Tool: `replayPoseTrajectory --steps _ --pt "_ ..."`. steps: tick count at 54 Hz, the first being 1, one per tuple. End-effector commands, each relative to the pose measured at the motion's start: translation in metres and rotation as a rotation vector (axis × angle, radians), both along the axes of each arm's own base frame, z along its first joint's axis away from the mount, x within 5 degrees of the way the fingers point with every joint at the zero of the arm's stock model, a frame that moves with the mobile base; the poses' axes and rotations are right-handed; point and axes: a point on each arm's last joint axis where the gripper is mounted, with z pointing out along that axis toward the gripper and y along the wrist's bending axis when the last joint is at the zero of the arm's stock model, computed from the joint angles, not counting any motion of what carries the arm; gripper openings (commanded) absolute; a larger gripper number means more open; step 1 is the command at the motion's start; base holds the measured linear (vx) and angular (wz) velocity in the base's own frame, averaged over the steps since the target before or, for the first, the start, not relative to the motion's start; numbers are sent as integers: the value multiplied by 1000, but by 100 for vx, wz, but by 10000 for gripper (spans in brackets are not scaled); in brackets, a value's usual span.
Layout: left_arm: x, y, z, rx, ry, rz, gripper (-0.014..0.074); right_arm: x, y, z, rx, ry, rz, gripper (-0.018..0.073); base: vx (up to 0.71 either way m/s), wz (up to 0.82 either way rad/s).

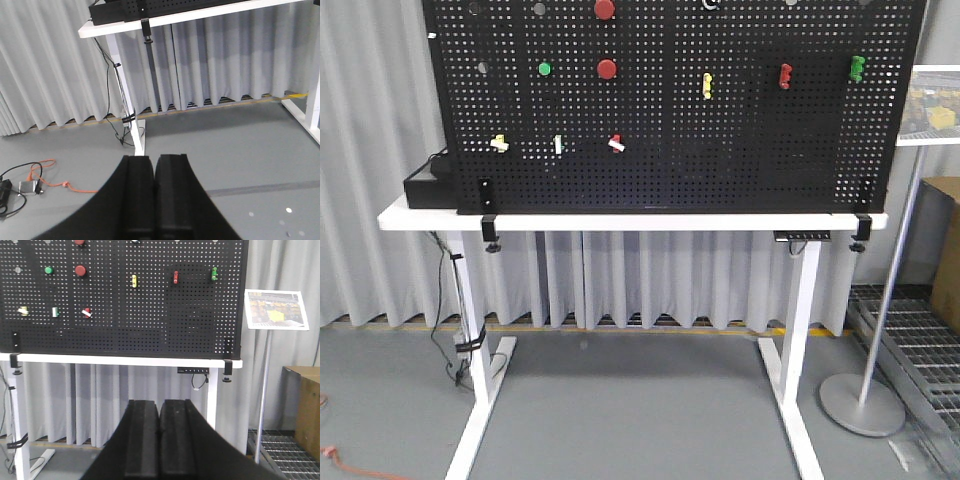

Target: Rotate knob clockwise with right arm

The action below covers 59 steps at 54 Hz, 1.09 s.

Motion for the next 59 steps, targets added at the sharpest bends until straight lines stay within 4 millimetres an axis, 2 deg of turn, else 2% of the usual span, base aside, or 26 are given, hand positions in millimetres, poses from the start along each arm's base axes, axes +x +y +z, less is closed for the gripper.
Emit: replayPoseTrajectory --steps 1,59 --pt "1 -1 -1 -10 -65 -13 -6 -1 1 3 -10 -71 11 -6 37 -1" --pt "1 -1 -1 -10 -65 -13 -6 -1 1 2 -10 -68 10 -6 34 -1"
